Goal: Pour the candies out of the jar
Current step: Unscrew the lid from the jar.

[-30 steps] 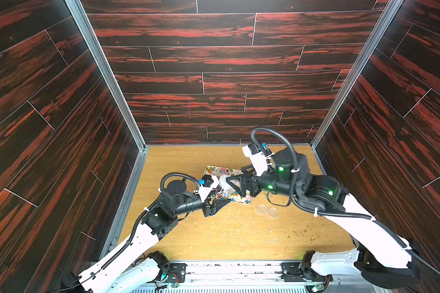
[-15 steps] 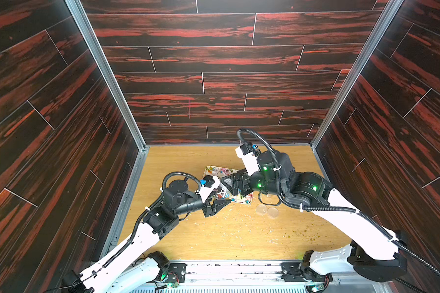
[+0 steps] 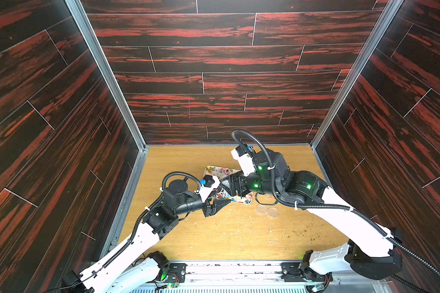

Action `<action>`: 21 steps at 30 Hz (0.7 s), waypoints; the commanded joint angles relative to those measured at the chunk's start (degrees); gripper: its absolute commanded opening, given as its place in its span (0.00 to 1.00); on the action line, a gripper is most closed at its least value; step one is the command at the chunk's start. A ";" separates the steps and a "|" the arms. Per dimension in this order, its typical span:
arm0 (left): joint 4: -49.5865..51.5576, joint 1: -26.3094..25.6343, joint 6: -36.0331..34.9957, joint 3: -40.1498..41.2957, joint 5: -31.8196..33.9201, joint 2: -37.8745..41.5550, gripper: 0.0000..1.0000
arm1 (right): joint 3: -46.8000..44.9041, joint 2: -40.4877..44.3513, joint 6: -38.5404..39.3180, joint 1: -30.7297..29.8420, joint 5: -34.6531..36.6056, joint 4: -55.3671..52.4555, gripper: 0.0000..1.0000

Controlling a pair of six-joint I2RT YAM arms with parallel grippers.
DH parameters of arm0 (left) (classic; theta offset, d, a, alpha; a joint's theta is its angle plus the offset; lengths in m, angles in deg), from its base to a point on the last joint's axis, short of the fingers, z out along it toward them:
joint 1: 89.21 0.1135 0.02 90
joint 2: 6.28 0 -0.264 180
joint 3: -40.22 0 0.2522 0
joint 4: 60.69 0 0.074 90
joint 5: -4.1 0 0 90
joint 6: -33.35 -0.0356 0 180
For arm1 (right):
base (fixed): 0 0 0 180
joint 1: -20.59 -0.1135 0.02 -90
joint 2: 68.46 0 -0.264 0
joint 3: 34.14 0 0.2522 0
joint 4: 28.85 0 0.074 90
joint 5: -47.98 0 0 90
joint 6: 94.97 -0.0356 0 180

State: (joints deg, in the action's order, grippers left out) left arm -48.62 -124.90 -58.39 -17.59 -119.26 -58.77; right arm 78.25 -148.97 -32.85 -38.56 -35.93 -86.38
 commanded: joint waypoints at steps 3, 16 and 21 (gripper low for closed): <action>-1.21 0.10 -0.41 -1.81 0.05 0.80 0.40 | 1.63 -1.32 0.10 -0.61 -1.08 -1.14 0.71; -1.62 0.09 -0.11 -1.87 0.14 0.74 0.41 | 0.96 -0.01 8.70 -0.61 -2.90 1.27 0.53; -2.08 0.09 0.22 -2.05 -0.44 0.37 0.41 | -2.21 1.82 15.34 -0.17 -4.97 4.15 0.53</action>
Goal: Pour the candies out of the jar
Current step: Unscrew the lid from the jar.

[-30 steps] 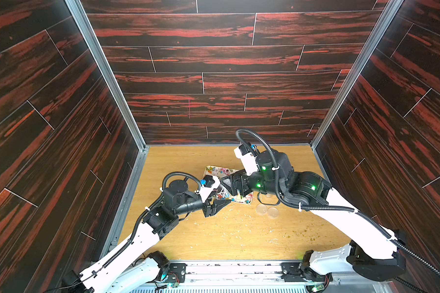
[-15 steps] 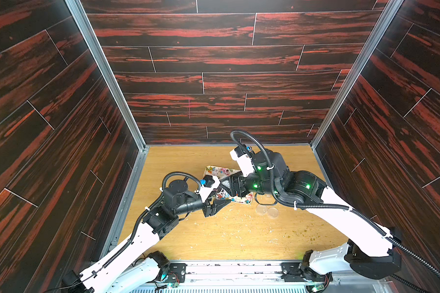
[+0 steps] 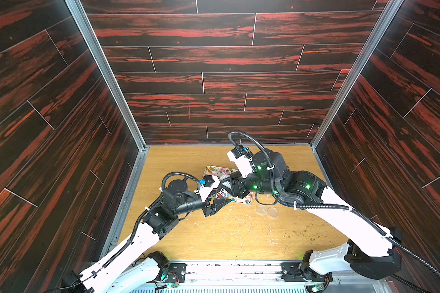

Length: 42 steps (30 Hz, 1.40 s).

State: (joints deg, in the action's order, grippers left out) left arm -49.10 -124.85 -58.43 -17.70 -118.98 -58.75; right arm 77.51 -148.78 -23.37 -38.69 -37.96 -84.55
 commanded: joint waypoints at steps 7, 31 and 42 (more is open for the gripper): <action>-2.30 0.04 1.03 -1.61 -1.56 0.35 0.41 | -3.31 3.91 14.36 4.40 -9.53 3.42 0.52; -0.43 0.04 -0.20 -3.31 -2.78 0.70 0.41 | 0.44 3.48 36.83 9.98 -30.70 0.45 0.52; -0.02 0.06 -0.33 -2.92 -2.39 1.14 0.41 | 0.30 3.56 36.15 9.91 -29.11 0.45 0.60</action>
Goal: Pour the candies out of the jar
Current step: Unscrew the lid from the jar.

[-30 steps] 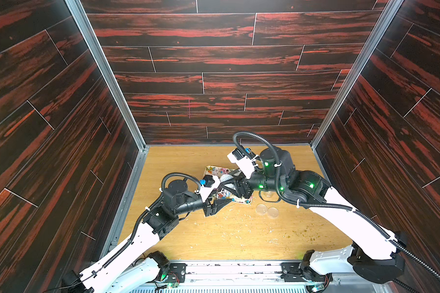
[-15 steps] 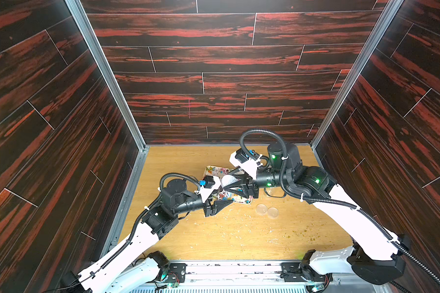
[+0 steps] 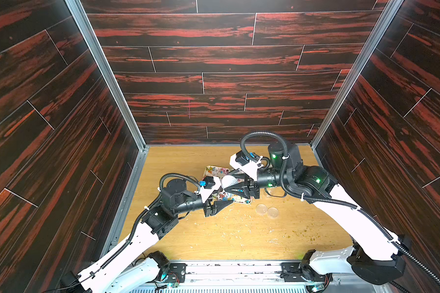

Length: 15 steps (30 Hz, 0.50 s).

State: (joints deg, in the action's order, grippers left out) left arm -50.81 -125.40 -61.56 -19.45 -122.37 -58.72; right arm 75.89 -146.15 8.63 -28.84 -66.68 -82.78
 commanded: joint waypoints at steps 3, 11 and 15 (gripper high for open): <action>1.66 0.59 2.89 -1.15 1.04 1.12 0.40 | 1.82 1.13 3.95 0.12 -0.12 -1.06 0.65; 1.51 0.59 3.15 -0.76 1.14 1.21 0.41 | 2.29 1.00 3.12 0.12 0.45 -0.58 0.77; 1.52 0.59 3.14 -0.67 1.39 1.38 0.41 | 3.12 1.28 2.90 0.12 1.31 -1.12 0.84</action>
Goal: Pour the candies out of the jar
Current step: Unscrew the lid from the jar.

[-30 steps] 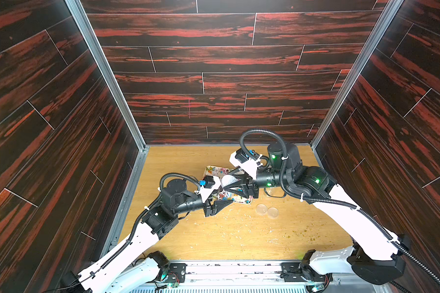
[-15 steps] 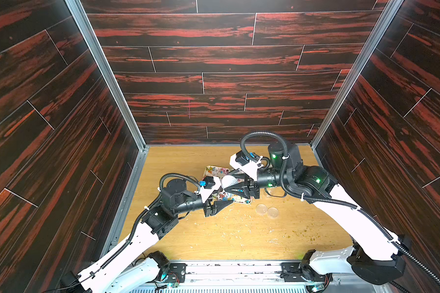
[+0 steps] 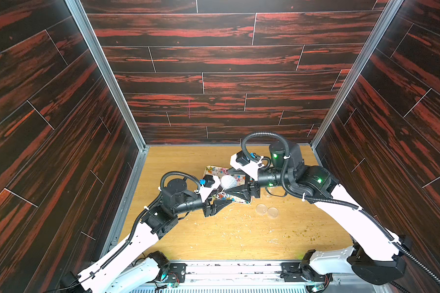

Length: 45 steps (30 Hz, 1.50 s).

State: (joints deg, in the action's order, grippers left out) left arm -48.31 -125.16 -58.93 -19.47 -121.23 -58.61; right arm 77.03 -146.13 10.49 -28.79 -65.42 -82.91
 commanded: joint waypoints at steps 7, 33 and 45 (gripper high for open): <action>-1.07 0.36 0.53 -0.40 0.52 1.36 0.40 | 3.74 1.40 -3.55 0.08 2.97 -2.35 0.89; -0.19 0.35 -0.09 -0.80 1.39 1.71 0.41 | 8.19 -2.46 -47.00 -10.60 34.36 -10.22 0.82; -0.28 0.35 -0.18 -0.65 1.30 1.80 0.40 | 9.38 -5.13 -47.52 -11.61 32.61 -10.42 0.82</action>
State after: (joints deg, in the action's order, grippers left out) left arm -47.70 -125.05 -58.78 -19.45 -119.72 -58.29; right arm 85.10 -149.91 -35.87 -39.90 -32.78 -92.50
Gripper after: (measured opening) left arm 0.590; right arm 0.819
